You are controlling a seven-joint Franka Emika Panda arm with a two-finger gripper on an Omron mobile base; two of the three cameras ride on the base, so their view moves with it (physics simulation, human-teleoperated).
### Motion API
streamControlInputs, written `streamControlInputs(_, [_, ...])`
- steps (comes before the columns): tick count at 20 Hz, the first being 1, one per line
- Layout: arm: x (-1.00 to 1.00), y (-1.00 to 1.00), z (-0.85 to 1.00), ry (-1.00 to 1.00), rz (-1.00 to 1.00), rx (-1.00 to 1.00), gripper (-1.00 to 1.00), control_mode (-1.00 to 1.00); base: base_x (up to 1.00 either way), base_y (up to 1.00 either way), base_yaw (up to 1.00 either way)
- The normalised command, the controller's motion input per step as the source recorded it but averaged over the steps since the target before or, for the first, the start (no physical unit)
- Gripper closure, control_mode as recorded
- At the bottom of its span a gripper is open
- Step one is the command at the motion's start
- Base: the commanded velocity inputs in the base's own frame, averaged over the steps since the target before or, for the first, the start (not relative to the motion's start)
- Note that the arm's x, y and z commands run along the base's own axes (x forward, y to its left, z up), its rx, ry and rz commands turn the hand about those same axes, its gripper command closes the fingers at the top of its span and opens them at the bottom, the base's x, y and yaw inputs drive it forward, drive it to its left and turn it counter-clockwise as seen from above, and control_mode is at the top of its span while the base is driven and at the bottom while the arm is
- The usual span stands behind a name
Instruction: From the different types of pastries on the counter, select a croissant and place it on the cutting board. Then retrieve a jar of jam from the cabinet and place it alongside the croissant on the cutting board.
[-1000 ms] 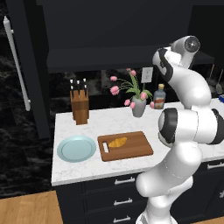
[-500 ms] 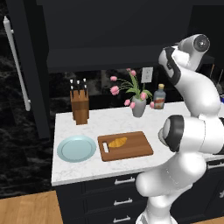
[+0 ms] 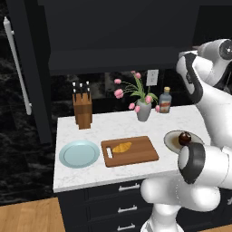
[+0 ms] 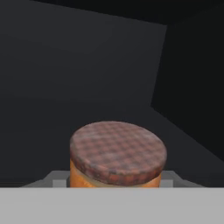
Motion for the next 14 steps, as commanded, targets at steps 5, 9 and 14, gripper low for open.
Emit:
streamControlInputs(5, [-0.89,0.13,0.0,-0.03,0.0,0.0,1.0,-1.0,0.0,0.0,0.0])
streamControlInputs(9, [-0.85,0.37,0.0,-0.01,0.0,0.01,1.0,-1.0,0.0,0.0,0.0])
streamControlInputs(14, [-0.88,0.53,0.0,-0.07,0.0,0.0,1.0,-1.0,0.0,0.0,0.0])
